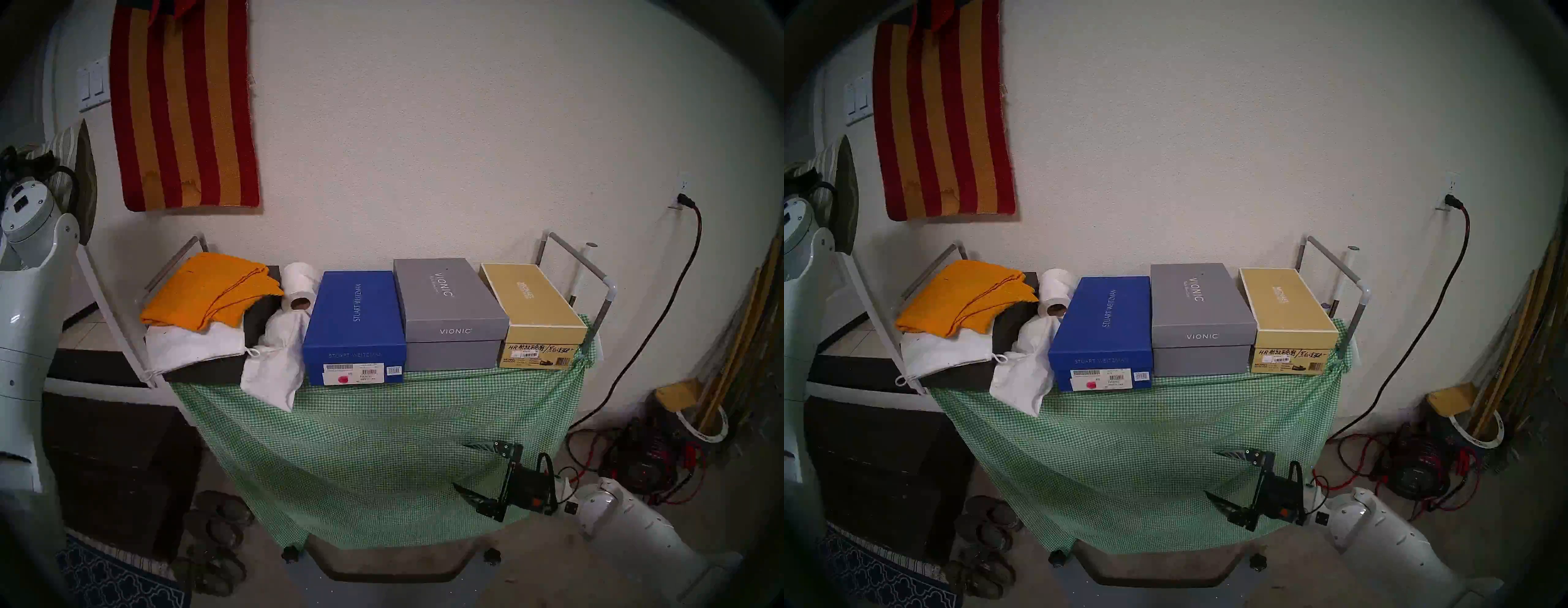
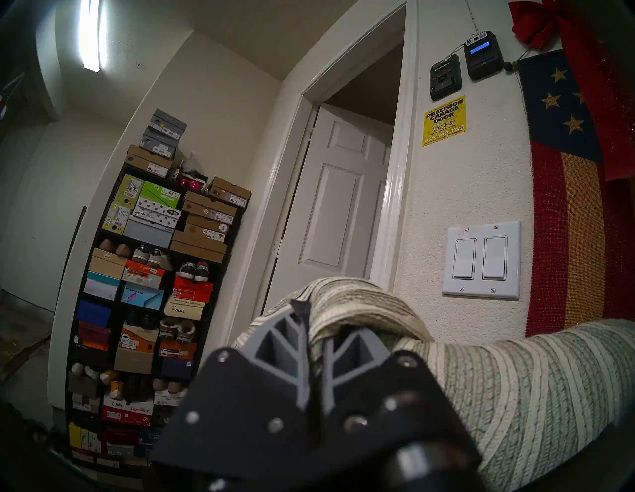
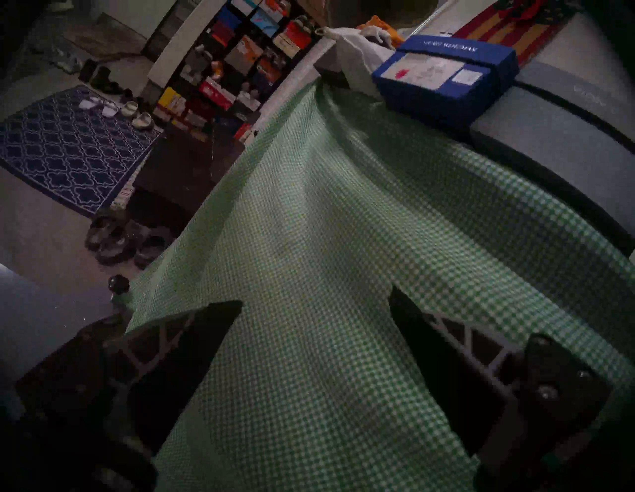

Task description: Lift the object off the cloth, cover the shoe rack with the cloth, put the object back

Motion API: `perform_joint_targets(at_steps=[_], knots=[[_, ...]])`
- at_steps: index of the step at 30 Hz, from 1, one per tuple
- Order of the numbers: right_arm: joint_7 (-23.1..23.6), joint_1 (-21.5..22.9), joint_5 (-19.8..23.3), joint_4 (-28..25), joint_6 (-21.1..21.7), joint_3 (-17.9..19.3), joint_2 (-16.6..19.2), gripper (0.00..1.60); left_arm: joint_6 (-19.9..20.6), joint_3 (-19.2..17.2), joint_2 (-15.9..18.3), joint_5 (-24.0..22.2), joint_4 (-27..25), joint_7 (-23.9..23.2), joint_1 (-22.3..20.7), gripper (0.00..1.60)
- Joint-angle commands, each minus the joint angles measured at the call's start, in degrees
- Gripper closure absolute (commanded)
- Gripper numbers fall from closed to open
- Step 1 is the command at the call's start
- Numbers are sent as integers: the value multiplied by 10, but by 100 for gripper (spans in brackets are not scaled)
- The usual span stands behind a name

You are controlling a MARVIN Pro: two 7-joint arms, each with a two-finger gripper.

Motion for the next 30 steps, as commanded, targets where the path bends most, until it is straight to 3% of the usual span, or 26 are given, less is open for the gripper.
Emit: perform_joint_targets(at_steps=[1, 17, 26, 30], knots=[[-5, -74, 31, -50, -2, -6, 56, 0, 0, -1, 1, 0, -1, 0, -1, 160], [-40, -166, 80, -145, -2, 34, 158, 0, -2, 4, 3, 2, -10, -4, -2, 160], [-60, -218, 106, -203, -2, 40, 195, 0, -13, 46, 11, 1, -84, -36, -37, 160], [-76, -260, 121, -231, -2, 51, 217, 0, -16, 72, 14, 1, -140, -54, -45, 160]])
